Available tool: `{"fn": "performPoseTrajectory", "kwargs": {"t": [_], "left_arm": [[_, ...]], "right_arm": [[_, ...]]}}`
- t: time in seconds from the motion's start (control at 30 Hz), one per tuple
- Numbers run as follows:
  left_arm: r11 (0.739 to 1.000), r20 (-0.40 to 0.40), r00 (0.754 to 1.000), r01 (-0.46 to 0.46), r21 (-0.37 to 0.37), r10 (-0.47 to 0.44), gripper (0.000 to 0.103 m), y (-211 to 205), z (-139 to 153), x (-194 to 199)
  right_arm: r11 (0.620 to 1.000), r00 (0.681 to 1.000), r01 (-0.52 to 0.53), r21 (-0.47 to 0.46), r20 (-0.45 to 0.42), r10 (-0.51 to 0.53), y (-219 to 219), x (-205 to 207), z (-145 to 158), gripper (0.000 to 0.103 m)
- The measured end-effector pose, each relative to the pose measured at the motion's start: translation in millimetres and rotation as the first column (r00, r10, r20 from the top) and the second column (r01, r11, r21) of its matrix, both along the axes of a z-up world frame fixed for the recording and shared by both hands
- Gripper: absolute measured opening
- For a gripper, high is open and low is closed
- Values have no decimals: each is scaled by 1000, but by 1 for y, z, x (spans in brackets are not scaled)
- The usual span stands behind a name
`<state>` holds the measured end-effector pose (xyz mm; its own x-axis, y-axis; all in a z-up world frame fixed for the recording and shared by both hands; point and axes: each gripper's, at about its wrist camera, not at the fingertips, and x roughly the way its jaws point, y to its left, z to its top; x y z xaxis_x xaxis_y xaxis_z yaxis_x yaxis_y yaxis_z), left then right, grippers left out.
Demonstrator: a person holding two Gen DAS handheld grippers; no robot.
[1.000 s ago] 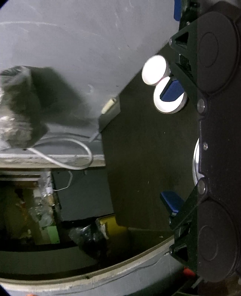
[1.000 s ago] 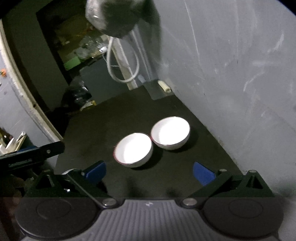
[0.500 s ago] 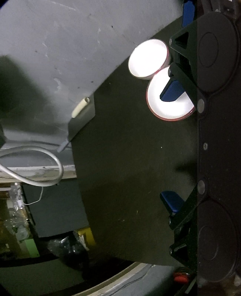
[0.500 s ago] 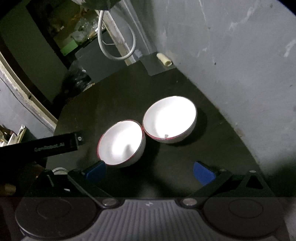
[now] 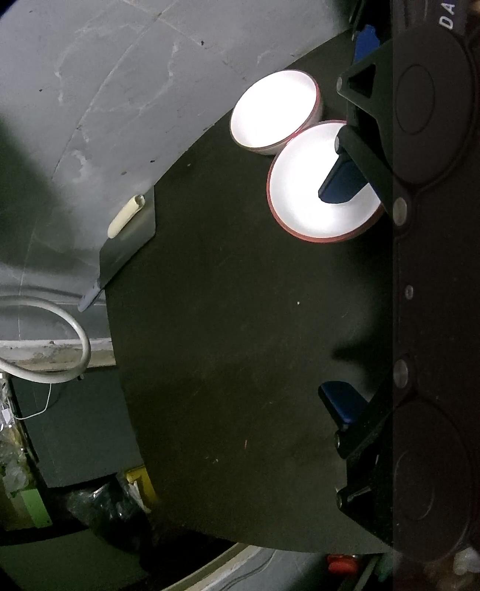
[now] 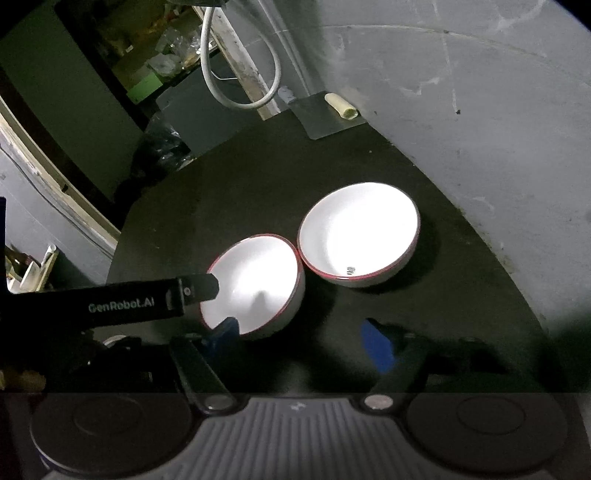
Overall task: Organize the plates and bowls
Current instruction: 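Close the left tool on the rim of one red-rimmed white bowl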
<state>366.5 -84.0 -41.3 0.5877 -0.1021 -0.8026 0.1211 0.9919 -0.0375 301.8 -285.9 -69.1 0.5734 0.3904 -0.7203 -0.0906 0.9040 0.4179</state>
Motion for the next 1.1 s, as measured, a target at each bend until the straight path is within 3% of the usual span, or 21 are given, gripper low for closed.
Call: {"fn": "performPoseTrajectory", "kwargs": {"t": [0.13,0.23,0.33,0.5,0.57,0.7,1.1], "left_arm": [[1000,4,1000,5,12,-6,101,-3,1,0],[1000,9,1000,21,8,-21,93,-5,1,0],[999,3,999,44,-26,-44,78,-4,1,1],[994,-25,998,46,-94,-49,42,-2,-2,2],[990,-33,998,46,-131,-51,36,-1,-3,3],[980,-51,997,52,-191,-63,11,1,-6,4],[973,-35,995,79,-215,-88,7,2,0,-6]], "right_arm": [[1000,1000,12,-1,6,-12,1,2,0,72],[1000,1000,16,-6,9,-16,2,4,0,66],[1000,1000,12,5,8,-12,3,5,-1,59],[1000,1000,-2,19,7,2,4,9,-2,43],[1000,1000,-7,26,4,7,5,11,-2,40],[999,1000,-11,47,0,11,5,14,-3,26],[998,1000,-5,59,4,5,3,11,0,20]]}}
